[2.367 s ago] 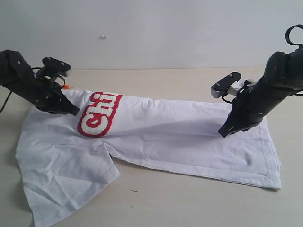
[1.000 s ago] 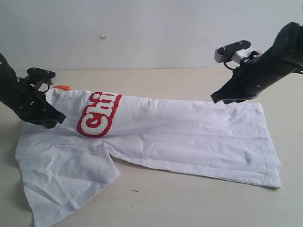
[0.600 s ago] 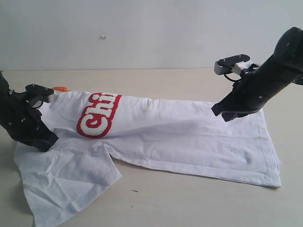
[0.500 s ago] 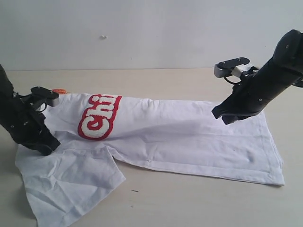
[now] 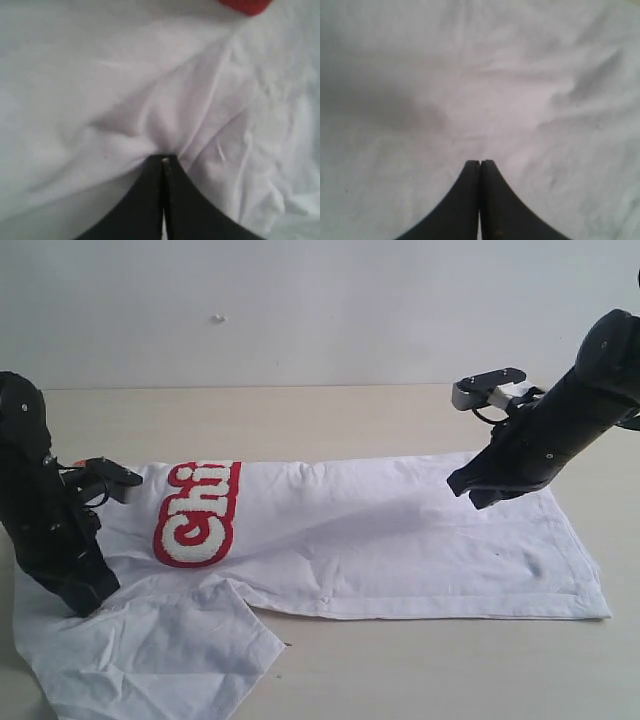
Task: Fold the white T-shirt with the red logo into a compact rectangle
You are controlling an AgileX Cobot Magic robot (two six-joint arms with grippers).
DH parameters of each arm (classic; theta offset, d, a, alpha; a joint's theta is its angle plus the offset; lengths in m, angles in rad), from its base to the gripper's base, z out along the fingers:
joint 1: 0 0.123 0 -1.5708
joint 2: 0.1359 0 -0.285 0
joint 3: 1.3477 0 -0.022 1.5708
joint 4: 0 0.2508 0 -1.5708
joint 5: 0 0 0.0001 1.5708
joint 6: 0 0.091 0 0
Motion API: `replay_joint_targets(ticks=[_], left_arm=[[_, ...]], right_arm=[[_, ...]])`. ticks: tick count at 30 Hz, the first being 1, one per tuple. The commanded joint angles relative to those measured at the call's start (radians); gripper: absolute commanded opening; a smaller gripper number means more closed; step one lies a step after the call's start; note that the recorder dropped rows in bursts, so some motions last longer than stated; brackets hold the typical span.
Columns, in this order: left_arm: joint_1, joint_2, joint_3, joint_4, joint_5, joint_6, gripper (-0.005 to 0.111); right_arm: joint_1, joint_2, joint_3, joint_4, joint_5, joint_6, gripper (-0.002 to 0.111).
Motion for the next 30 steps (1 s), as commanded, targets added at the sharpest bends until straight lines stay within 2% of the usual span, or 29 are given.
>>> replay_joint_targets(ticks=[1,5,8,12,14,18,23,28,30], left_arm=[[0.004,-0.051,0.011,0.030,-0.073,-0.015,0.000],[0.004,-0.121,0.011,-0.007,-0.141,0.014,0.000],[0.004,-0.184,0.011,-0.117,-0.160,0.091,0.000],[-0.003,-0.245,0.011,-0.323,-0.120,0.229,0.000],[-0.020,-0.255,0.015,-0.354,-0.081,0.263,0.000],[-0.118,-0.268,0.069,-0.296,-0.109,0.264,0.000],[-0.260,-0.316,0.081,-0.191,-0.128,0.163,0.000],[-0.363,-0.340,0.084,-0.178,-0.089,0.092,0.000],[-0.422,-0.340,0.115,-0.157,-0.117,0.066,0.000]], right_arm=[[-0.002,-0.002,0.003,0.006,-0.009,0.001,0.000],[-0.002,-0.002,0.003,0.000,-0.011,0.001,0.000],[-0.002,-0.002,0.003,-0.042,-0.021,0.042,0.000],[-0.002,0.013,0.003,-0.199,-0.034,0.216,0.000],[-0.002,0.026,0.003,-0.254,-0.034,0.287,0.000],[-0.002,0.064,0.003,-0.332,-0.034,0.358,0.000],[-0.002,0.071,0.003,-0.340,-0.065,0.393,0.000],[-0.002,0.069,0.003,-0.340,-0.085,0.404,0.000],[-0.002,0.069,0.003,-0.340,-0.085,0.404,0.000]])
